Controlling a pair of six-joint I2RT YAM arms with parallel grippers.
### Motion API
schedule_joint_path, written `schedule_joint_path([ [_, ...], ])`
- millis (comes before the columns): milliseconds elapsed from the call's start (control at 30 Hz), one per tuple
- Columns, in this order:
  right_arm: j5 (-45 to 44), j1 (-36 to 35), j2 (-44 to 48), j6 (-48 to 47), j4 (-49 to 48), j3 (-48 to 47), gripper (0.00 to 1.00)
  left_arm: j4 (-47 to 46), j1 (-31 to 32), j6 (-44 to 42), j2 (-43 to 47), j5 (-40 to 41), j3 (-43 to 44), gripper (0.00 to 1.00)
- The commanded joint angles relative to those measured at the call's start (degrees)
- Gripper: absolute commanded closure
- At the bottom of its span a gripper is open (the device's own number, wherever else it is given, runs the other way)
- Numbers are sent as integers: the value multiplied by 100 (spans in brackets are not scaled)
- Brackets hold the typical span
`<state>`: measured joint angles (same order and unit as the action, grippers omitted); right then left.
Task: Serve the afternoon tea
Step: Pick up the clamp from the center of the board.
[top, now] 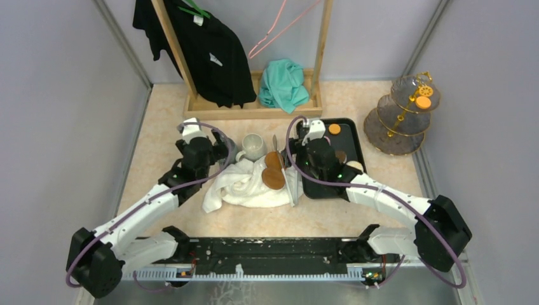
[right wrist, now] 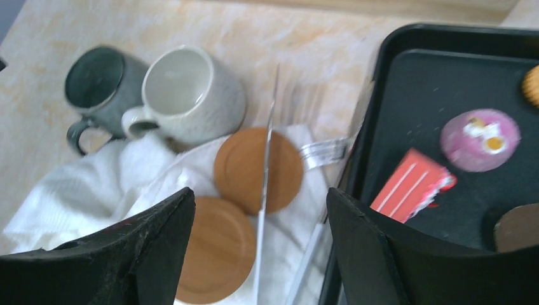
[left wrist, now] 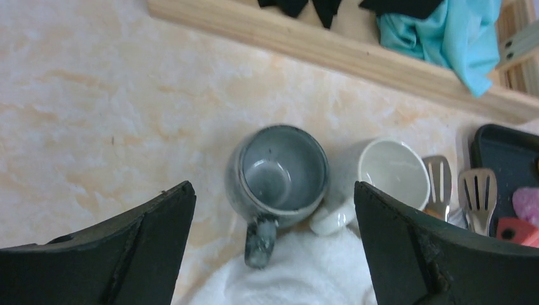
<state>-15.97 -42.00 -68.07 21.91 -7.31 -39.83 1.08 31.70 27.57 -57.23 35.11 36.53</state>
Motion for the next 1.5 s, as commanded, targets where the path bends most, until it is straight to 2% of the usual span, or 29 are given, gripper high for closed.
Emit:
schedule_joint_path([
  [0, -205, -438, 184, 375, 316, 101, 25, 1098, 540, 611, -149, 626, 354, 1],
  [200, -611, -1015, 106, 767, 496, 421, 28, 1437, 1100, 876, -66, 866, 377, 1],
  [367, -563, -1103, 104, 1135, 367, 784, 32, 1509, 1360, 1030, -75, 898, 294, 1],
  [567, -567, -1137, 191, 1314, 384, 1095, 33, 1500, 1571, 1073, -199, 1020, 291, 1],
  [900, -444, -1131, 39, 1373, 113, 1310, 35, 1404, 1740, 1154, -353, 1113, 291, 1],
  [1467, -373, -1135, -792, 1334, -340, 1192, 42, 1330, 1807, 1251, -196, 1285, 138, 1],
])
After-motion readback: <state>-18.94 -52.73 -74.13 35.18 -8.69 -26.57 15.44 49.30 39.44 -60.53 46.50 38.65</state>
